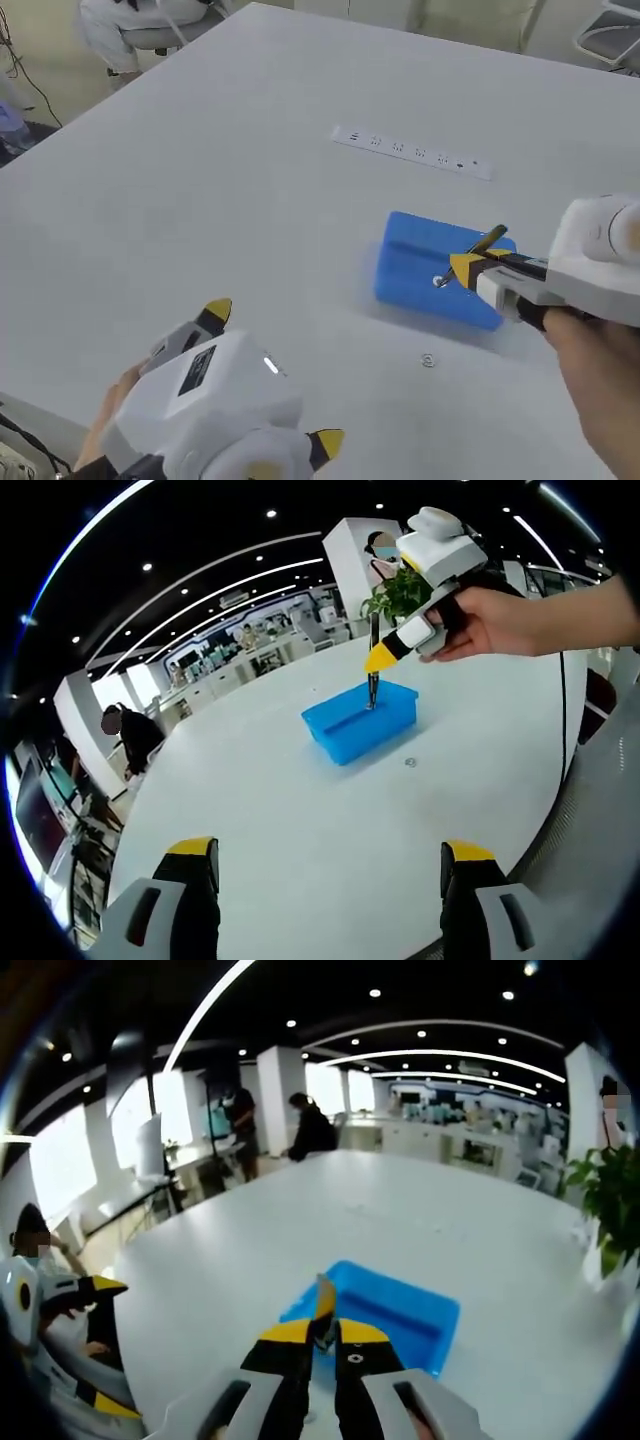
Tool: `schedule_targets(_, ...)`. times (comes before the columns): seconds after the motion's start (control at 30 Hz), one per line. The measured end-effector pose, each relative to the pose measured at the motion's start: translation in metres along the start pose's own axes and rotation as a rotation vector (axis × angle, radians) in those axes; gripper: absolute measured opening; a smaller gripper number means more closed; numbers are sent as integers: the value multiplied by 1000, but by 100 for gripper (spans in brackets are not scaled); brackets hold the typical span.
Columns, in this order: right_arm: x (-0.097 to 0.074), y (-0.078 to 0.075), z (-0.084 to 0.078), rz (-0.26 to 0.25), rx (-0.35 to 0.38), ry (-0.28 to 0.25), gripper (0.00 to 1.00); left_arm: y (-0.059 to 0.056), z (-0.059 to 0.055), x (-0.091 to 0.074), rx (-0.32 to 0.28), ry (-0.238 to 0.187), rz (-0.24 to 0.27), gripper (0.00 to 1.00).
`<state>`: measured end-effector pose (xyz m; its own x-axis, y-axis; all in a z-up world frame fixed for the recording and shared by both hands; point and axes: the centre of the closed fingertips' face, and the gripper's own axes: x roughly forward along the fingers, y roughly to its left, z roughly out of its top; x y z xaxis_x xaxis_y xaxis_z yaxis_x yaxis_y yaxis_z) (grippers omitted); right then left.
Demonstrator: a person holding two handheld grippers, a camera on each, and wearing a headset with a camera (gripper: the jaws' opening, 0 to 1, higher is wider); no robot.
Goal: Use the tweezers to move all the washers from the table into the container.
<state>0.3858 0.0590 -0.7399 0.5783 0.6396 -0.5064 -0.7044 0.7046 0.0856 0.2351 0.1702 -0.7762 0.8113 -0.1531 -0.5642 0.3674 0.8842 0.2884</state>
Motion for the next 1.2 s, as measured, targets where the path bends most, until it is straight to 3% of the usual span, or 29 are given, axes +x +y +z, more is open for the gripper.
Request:
schedule_targets(0.43, 15, -24, -8, -49, -15, 29, 4, 0, -1, 0, 3, 7, 0, 93)
schedule_targets(0.93, 36, -30, -37, -47, -31, 119, 5, 0, -3, 1, 7, 19, -1, 93)
schedule_targets(1.2, 40, -32, -43, -40, -22, 138, 5, -1, -5, 2, 7, 26, -2, 93)
